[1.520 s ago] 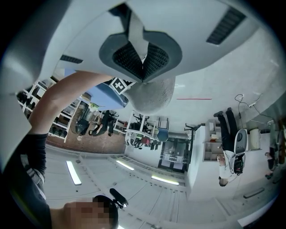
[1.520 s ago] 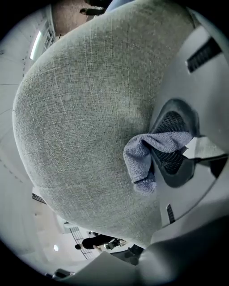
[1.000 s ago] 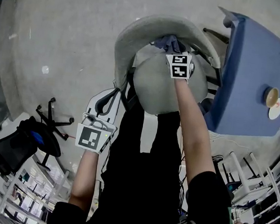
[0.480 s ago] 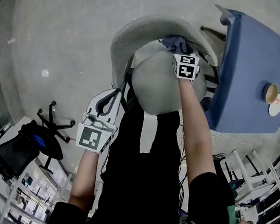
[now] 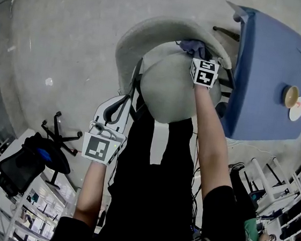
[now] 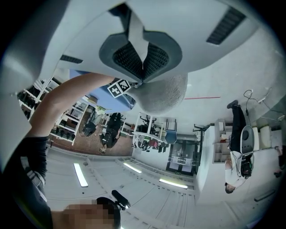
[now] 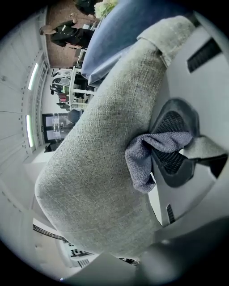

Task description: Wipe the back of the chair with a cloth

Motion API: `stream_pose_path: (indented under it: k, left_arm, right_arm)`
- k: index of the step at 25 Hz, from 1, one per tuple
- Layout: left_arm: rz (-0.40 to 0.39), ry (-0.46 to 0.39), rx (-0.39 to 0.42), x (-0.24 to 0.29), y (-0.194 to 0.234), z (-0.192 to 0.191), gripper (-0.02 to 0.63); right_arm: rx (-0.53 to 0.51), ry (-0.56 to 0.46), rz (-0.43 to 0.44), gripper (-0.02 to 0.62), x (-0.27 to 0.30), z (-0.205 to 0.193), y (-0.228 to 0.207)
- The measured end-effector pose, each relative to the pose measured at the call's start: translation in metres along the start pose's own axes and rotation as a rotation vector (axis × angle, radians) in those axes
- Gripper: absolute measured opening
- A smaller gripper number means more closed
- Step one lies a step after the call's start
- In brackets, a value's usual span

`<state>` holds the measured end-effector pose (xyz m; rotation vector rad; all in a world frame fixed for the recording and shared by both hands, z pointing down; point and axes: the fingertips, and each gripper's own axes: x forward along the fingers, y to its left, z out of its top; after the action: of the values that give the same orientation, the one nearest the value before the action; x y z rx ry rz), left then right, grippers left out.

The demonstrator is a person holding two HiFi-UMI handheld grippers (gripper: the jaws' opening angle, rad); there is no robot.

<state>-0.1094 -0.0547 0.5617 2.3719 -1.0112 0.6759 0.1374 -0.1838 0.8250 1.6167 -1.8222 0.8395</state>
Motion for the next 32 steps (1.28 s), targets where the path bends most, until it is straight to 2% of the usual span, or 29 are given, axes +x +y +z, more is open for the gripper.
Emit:
stream_pose_path:
  k: [12, 17, 23, 28, 32]
  left_arm:
    - [-0.027, -0.016, 0.017, 0.008, -0.004, 0.011, 0.023]
    - [-0.038, -0.017, 0.024, 0.007, -0.008, 0.013, 0.023]
    - [-0.051, -0.023, 0.034, 0.009, -0.015, 0.017, 0.023]
    - [-0.053, -0.005, 0.044, 0.004, -0.023, 0.016, 0.023]
    - [-0.051, -0.068, 0.033, 0.0, -0.03, 0.031, 0.023]
  right_arm:
    - [0.176, -0.012, -0.056, 0.081, -0.014, -0.01, -0.027]
    - [0.3, -0.034, -0.081, 0.081, -0.024, -0.016, -0.036]
    - [0.368, -0.028, -0.12, 0.081, -0.037, -0.03, -0.055]
    - [0.338, -0.01, -0.123, 0.081, -0.053, -0.036, -0.058]
    - [0.286, 0.007, -0.12, 0.081, -0.075, -0.038, -0.06]
